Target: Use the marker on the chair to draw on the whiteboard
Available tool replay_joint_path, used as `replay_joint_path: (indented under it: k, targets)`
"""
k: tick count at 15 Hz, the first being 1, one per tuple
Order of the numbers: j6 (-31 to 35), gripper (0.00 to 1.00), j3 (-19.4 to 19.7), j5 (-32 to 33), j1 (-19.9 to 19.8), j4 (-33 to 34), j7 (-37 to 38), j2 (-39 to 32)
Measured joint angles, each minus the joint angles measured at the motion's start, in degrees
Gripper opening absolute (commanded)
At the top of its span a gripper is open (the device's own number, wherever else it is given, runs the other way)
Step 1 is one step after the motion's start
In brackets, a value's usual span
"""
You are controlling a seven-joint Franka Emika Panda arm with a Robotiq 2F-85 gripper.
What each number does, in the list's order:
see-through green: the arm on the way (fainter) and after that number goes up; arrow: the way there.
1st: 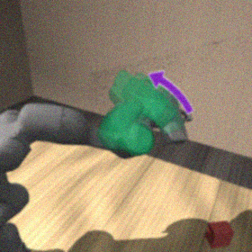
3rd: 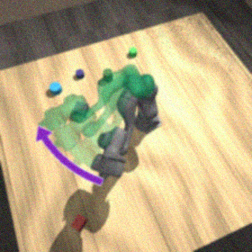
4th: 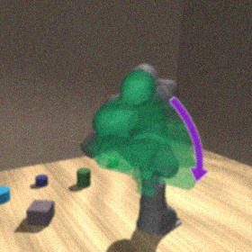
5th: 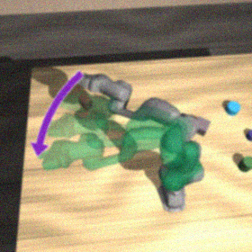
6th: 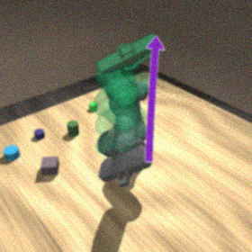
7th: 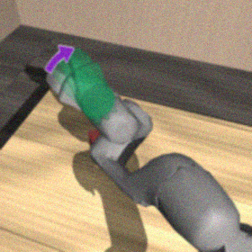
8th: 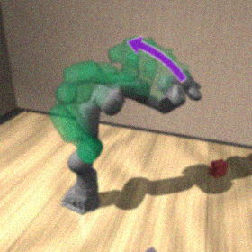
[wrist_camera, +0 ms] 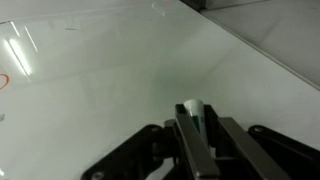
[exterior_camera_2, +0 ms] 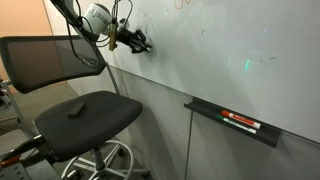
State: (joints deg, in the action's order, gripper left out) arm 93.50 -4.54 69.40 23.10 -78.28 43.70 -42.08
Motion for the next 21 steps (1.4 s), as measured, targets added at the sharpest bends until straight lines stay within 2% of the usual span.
replay_joint_path:
  k: [6,13,17,21]
  targets:
    - [-2.57,0.1,-2.68,-9.3,-2.31,-13.96,-1.2,11.25]
    - [-2.89,0.1,-5.13,-29.4,-5.86,-31.66,-1.24,25.0]
    - [-1.06,0.1,-5.44,-39.69,-6.27,-38.52,-1.76,29.49]
    - [2.67,0.1,-7.04,-46.89,-6.12,-43.32,-4.0,30.73]
